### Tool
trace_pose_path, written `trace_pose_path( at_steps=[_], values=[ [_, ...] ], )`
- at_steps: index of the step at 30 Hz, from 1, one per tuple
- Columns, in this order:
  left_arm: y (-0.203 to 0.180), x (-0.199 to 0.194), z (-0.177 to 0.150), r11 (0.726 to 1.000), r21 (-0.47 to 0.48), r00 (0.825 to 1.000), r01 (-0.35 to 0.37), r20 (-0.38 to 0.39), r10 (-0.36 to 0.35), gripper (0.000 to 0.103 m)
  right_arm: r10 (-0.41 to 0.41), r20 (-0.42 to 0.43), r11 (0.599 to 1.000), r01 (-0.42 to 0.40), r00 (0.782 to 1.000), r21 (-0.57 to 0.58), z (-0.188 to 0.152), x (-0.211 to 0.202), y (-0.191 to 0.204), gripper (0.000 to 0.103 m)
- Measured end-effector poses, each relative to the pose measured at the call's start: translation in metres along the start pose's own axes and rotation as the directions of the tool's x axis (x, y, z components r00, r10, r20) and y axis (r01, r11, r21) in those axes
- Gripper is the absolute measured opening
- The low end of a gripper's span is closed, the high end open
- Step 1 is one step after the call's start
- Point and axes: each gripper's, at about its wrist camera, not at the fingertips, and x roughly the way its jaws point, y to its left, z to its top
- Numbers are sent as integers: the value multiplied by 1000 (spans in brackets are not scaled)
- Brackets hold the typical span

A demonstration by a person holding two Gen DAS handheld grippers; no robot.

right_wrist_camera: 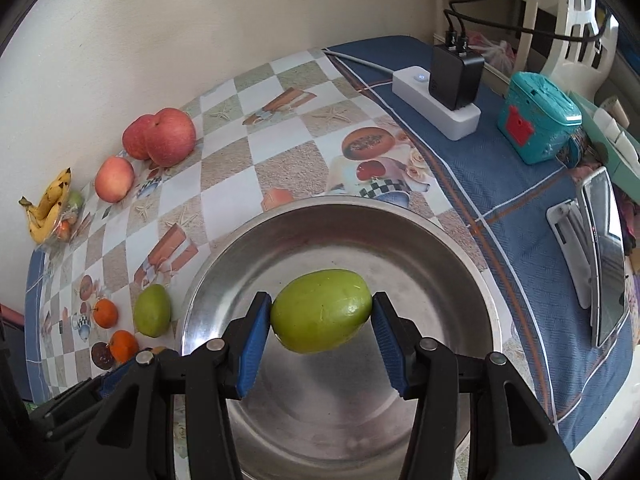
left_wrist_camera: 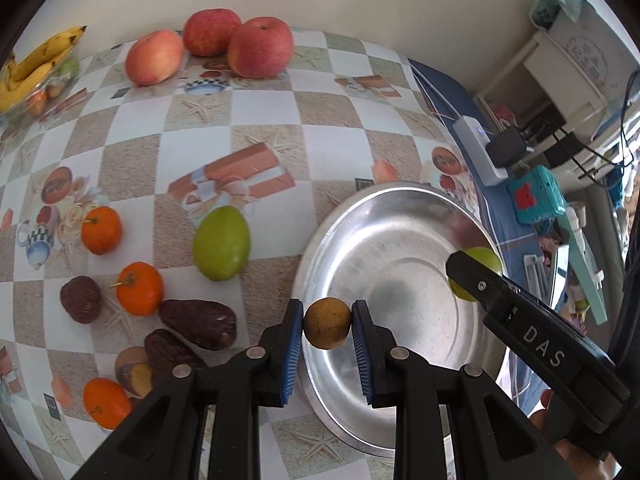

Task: Organize fruits
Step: 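Carry the green pear and kiwi in both grippers over the steel basin, then open the right gripper over the basin while the left gripper releases the kiwi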

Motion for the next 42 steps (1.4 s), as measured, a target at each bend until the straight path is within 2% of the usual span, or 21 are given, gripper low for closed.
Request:
trace_pose_path(
  at_steps=[9,24,30,35,42],
  values=[
    [-12,8,-5,999,49,1000,-7,-17,8,27,11,-10,1000,-11,1000,-10,1,1,5,53],
    [-12,16,-9,999,52,999,-16,-46,18,29,-5,-38,1000,4,999,-30,-2,8,9,53],
    [-12,16,-8,999,50,999,-11,-47,13,39,-16,-37,999,14,999,-35,-2,9,10,54],
    [-16,13,-8,998,64,999,-3,-37,6,53,-17,-14,999,17,1000,-31,0,3,10,58],
    [-14,8,-5,998,55,1000,-6,-25,8,60,-20,0,1000,20,1000,-22,2,-2,8,58]
  ],
)
